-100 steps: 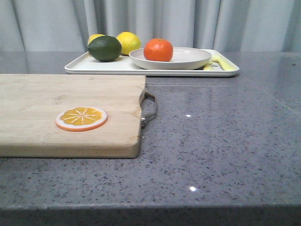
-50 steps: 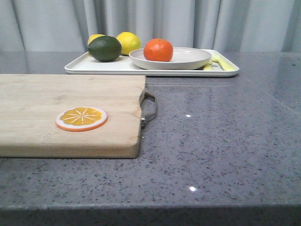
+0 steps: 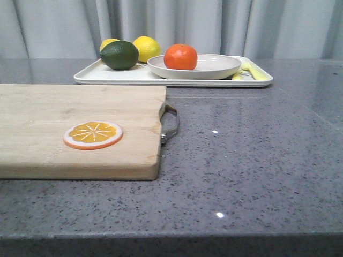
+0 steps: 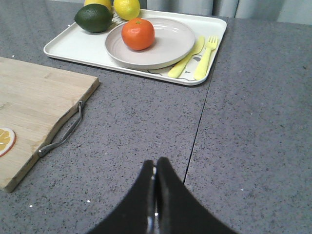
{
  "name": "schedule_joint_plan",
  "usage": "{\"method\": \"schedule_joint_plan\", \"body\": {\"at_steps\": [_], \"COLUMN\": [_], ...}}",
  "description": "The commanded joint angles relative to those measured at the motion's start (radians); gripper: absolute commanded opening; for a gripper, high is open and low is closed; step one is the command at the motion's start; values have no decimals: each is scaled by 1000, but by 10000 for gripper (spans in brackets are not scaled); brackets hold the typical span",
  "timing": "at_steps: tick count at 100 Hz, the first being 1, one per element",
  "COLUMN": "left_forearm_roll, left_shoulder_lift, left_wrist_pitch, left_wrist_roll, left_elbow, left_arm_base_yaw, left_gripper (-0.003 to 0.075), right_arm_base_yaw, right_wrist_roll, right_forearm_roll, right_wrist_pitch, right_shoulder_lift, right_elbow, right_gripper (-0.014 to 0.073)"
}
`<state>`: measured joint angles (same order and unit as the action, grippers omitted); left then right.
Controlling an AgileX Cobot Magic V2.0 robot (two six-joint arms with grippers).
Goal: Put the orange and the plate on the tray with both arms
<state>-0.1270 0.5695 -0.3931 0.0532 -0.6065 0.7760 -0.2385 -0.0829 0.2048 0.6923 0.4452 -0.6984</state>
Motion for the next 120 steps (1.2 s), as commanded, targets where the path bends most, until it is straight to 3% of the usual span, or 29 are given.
{"method": "schedule_joint_plan", "body": {"at_steps": [1, 47, 66, 79, 120], "left_forearm_roll": [-14, -8, 13, 13, 39], "left_shoulder_lift": [1, 28, 18, -13, -170], "left_wrist_pitch": [80, 82, 152, 198, 222], "left_wrist_roll": [1, 1, 1, -60, -62], "left_elbow": [-26, -14, 48, 80, 158], "left_arm_base_yaw": [-2, -2, -7, -70, -390], "left_gripper": [-20, -20, -20, -20, -20], "right_arm_base_yaw": [1, 1, 1, 1, 1], "right_wrist_roll": [-6, -6, -6, -6, -6], "right_forearm_roll": [-5, -5, -5, -5, -5], "right_wrist_pitch": [-77, -77, -77, -77, -77], "right_shoulder_lift": [2, 2, 2, 2, 2], "right_elbow": [-23, -23, -23, -23, -23], "right_gripper": [-66, -66, -66, -66, -66]}}
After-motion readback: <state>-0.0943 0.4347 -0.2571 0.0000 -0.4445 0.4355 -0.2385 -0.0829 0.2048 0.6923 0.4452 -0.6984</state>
